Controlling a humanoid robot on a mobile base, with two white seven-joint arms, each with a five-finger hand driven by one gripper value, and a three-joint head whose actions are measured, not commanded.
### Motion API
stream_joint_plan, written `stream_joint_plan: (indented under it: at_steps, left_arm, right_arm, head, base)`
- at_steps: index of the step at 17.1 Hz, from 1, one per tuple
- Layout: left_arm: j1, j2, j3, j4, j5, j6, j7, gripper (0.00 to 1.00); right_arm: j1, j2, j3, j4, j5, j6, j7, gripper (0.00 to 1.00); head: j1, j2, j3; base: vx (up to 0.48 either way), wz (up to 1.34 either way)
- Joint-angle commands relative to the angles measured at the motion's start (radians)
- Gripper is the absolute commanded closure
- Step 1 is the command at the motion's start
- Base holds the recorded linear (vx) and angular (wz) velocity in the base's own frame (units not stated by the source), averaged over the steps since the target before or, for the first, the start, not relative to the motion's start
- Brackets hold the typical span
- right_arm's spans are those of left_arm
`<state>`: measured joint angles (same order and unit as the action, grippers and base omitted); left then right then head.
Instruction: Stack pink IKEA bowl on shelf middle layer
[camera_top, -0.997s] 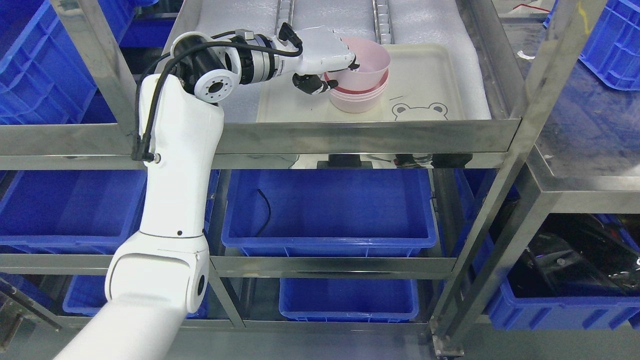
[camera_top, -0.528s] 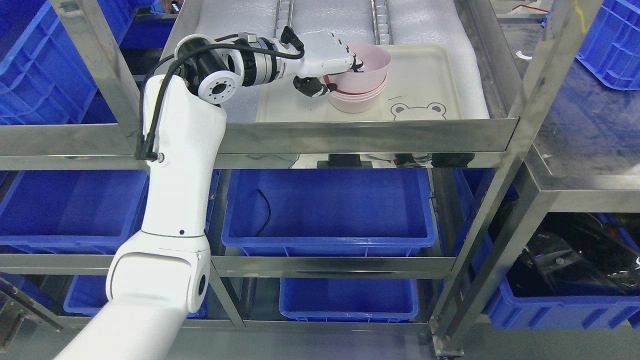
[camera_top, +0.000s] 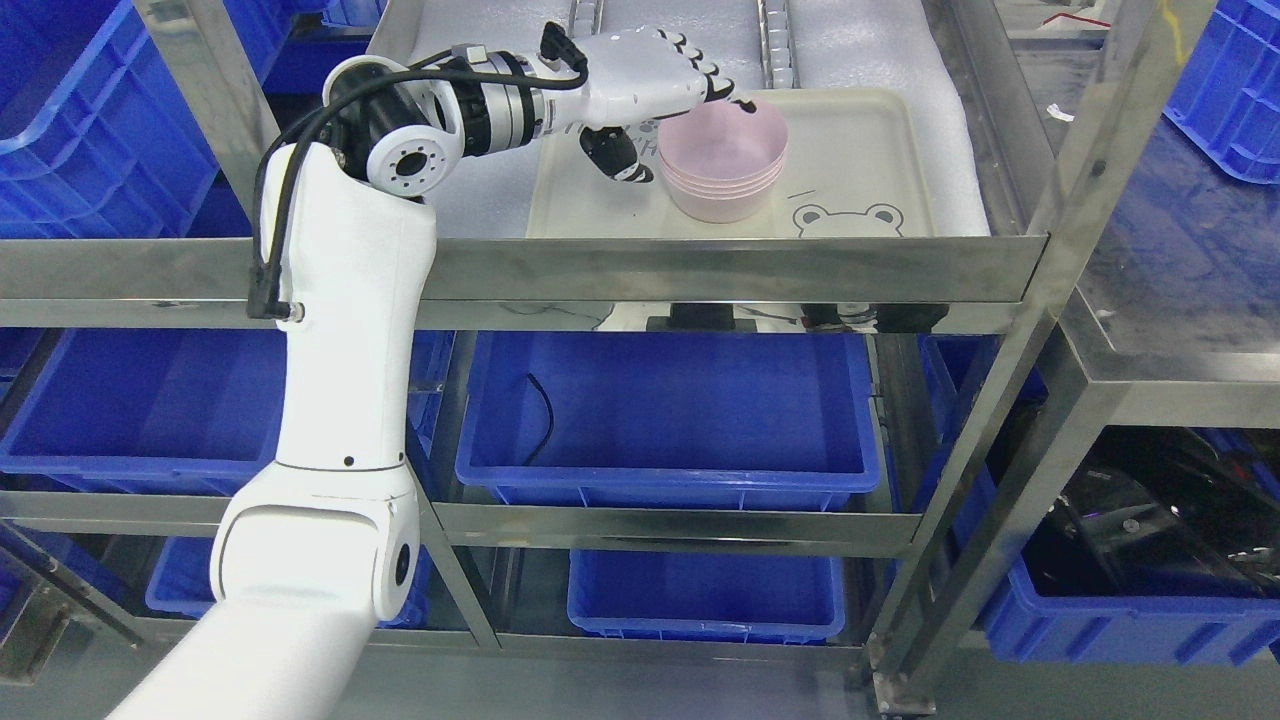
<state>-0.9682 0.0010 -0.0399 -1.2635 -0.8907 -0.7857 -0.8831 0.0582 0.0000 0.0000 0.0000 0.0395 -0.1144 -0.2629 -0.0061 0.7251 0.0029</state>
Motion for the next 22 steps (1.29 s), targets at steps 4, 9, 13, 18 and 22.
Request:
stream_joint_plan:
  at_steps: [4,9,13,18,22]
  left_arm:
    - [0.184,0.016,-0.34,-0.253,0.635,0.178,0.073,0.16]
    - [0.628,0.016,-0.499,-0.35,0.633,0.041,0.063,0.16]
    - [0.966,0.016,-0.427,-0.347,0.633,0.0,0.059,0.16]
    - [1.152,0.016,-0.183,-0.24,0.72,0.0,0.235,0.13]
    - [1.174,0.016,-0.097,-0.2,0.779,0.092,0.64,0.06]
  right_arm:
    - [0.0,-0.017,0.005,-0.017,0.0,-0.001,0.001,0.0]
    - [0.0,-0.017,0.005,-0.017,-0.001,-0.001,0.001,0.0]
    - [0.0,-0.017,0.005,-0.017,0.0,-0.001,0.001,0.0]
    - [0.0,-0.017,0.005,-0.017,0.0,-0.001,0.001,0.0]
    - [0.0,-0.017,0.003,-0.017,0.0,-0.001,0.001,0.0]
  head:
    - [0.0,0.0,0.0]
    - [0.0,0.0,0.0]
    - [0.0,0.0,0.0]
    - [0.0,0.0,0.0]
    - [0.0,0.0,0.0]
  base:
    - [-0.021,0.08]
    - [-0.007,0.03]
    - [0.002,-0.01]
    - [0.002,-0.01]
    - [0.0,0.0]
